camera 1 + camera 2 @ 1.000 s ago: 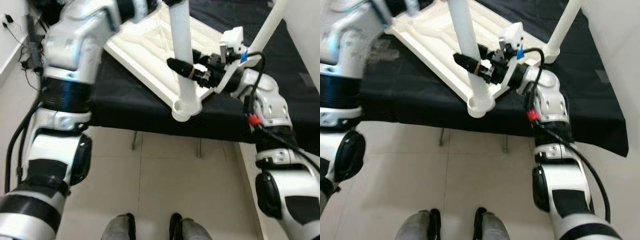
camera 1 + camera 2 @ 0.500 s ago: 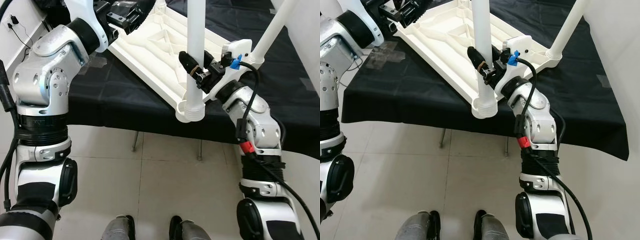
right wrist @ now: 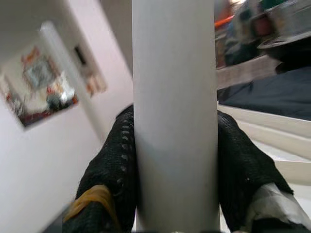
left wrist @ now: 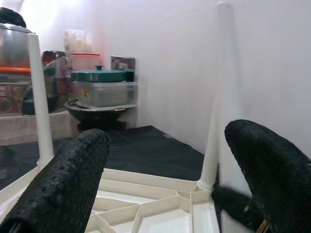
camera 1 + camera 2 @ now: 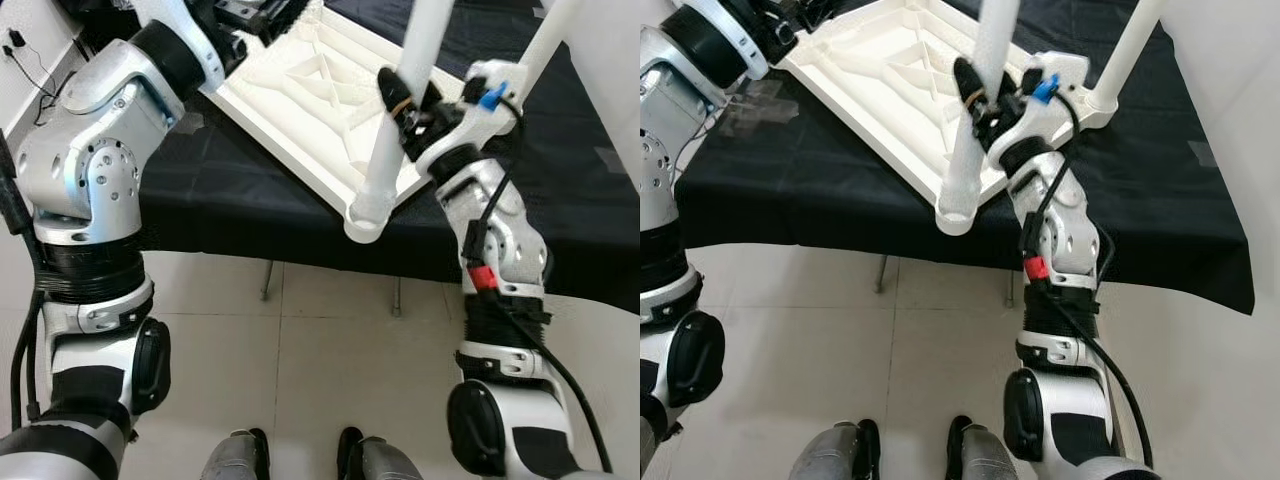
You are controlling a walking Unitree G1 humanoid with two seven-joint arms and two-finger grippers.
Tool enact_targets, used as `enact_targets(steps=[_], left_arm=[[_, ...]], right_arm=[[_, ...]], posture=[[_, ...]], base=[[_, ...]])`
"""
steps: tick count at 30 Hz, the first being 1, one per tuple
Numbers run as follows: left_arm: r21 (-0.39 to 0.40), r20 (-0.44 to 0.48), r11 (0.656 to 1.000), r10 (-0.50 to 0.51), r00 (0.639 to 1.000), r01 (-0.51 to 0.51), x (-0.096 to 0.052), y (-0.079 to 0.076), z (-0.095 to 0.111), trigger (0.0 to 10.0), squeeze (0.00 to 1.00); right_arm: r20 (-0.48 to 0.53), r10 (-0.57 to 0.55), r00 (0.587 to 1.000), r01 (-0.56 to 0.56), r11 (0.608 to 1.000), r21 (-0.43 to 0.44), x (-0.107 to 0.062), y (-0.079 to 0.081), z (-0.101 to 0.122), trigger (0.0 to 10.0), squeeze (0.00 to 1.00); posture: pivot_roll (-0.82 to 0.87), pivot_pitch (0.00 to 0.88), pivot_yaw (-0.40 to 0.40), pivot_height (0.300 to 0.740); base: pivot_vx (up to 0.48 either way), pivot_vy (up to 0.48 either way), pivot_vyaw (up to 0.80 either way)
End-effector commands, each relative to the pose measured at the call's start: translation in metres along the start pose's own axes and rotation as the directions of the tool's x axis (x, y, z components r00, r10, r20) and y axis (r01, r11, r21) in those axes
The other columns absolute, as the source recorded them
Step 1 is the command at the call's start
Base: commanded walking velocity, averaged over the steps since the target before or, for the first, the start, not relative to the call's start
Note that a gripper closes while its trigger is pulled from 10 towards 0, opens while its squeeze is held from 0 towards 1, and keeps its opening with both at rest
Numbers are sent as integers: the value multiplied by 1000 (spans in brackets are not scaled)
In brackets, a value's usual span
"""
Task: Building children table
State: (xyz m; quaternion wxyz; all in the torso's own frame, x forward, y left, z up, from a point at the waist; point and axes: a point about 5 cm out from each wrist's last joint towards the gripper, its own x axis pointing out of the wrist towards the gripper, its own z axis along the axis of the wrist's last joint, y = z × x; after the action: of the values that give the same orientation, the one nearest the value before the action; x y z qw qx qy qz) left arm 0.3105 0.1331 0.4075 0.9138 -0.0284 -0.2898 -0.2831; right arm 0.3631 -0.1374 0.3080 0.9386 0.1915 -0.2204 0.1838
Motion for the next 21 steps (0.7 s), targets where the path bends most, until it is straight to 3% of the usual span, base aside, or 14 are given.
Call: enact_targets(steps=[1,3,4,6,7,9,10,11,13,16,21], left_arm=[[56,2,998,39,999,-40,3,2,1,10000,0],[176,-9,976,131,991,-127,14,9,2,10000,0],[248,-16,951,196,980,-186,27,13,6,10000,0],[248,-16,951,196,980,-186,27,13,6,10000,0],[324,0,921,227,974,-215,44,11,16,10000,0],[324,0,921,227,974,-215,44,11,16,10000,0],[356,41,905,235,971,-234,61,4,34,10000,0],[371,98,895,227,969,-248,74,-6,54,10000,0],[358,157,900,205,966,-249,83,-18,76,10000,0],[340,182,912,178,967,-232,86,-25,87,10000,0],[307,174,916,211,962,-257,85,-18,87,10000,0]], right_arm=[[36,-28,999,26,998,61,3,0,1,0,0],[50,-56,997,51,994,97,8,-2,1,0,0],[52,-65,997,59,993,105,11,-1,0,0,0],[52,-65,997,59,993,105,11,-1,0,0,0],[49,-62,997,57,994,97,14,0,0,0,0],[49,-62,997,57,994,97,14,0,0,0,0],[41,-54,998,51,996,77,16,3,-2,4588,0],[32,-48,998,46,997,62,18,6,-3,10000,0],[24,-41,999,40,999,36,18,9,-4,10000,0],[19,-45,999,45,999,17,18,8,-4,10000,0],[16,-51,999,51,999,15,18,7,-4,10000,0]], posture=[[17,196,-39,740],[20,205,-43,740],[24,216,-47,740],[24,216,-47,740],[23,223,-50,740],[23,223,-50,740],[13,231,-50,740],[6,236,-48,740],[2,244,-48,740],[5,257,-48,740],[-2,260,-51,740]], base=[[0,0,0],[0,0,0],[0,0,0],[0,0,0],[0,0,0],[0,0,0],[0,0,0],[0,0,0],[0,0,0],[0,0,0],[0,0,0]])
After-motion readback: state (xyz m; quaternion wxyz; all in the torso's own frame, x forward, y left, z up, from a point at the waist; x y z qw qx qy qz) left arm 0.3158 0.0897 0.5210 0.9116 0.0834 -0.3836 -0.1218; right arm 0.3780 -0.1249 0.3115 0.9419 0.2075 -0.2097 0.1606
